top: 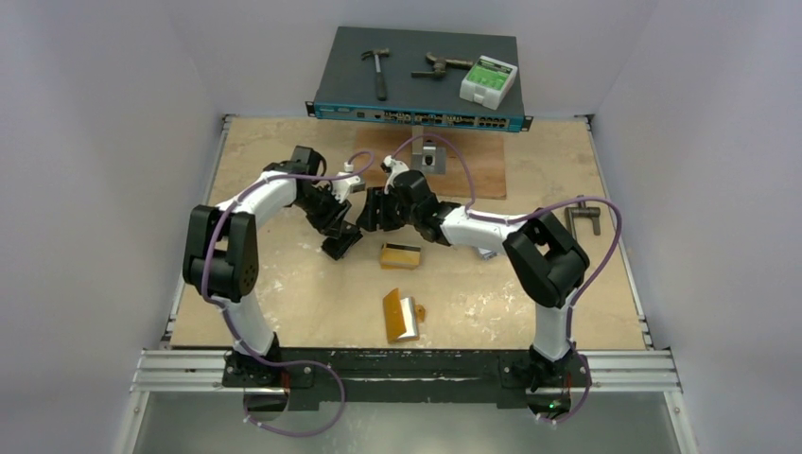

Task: Put the credit cards into the card holder
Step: Pick up the credit card from the center of the board.

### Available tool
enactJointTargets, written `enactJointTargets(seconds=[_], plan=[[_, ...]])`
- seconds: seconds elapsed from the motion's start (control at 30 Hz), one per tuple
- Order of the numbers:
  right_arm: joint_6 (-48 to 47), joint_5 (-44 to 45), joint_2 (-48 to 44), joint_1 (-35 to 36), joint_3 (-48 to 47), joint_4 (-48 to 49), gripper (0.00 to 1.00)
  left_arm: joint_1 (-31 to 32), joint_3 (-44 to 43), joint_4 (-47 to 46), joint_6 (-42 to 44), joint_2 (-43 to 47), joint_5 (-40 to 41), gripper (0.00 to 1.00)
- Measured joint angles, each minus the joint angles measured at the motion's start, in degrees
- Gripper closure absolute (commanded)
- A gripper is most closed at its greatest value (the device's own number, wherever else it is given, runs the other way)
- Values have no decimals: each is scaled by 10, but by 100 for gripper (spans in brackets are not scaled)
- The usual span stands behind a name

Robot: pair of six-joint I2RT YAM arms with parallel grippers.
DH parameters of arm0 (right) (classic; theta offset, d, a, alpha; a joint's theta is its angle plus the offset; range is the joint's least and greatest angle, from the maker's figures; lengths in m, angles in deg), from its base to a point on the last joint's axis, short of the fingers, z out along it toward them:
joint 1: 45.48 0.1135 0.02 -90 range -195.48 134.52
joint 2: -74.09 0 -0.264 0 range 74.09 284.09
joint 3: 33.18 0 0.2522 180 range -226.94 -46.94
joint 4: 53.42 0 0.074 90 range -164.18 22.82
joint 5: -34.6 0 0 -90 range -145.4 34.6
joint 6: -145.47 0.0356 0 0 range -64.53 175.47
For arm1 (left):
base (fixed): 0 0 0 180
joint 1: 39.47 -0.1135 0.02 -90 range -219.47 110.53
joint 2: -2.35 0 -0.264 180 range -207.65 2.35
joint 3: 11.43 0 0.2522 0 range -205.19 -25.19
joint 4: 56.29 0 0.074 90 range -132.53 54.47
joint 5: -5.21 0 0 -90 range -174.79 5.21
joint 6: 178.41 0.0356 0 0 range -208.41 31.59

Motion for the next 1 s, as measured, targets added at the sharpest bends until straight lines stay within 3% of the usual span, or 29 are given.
enactJointTargets(seconds=[0.27, 1.0], plan=[[16, -1, 1, 6, 17, 22, 39, 0, -13, 12, -14, -8, 25, 66], [185, -83, 72, 15, 78, 242, 51, 2, -12, 14, -29, -8, 24, 67]])
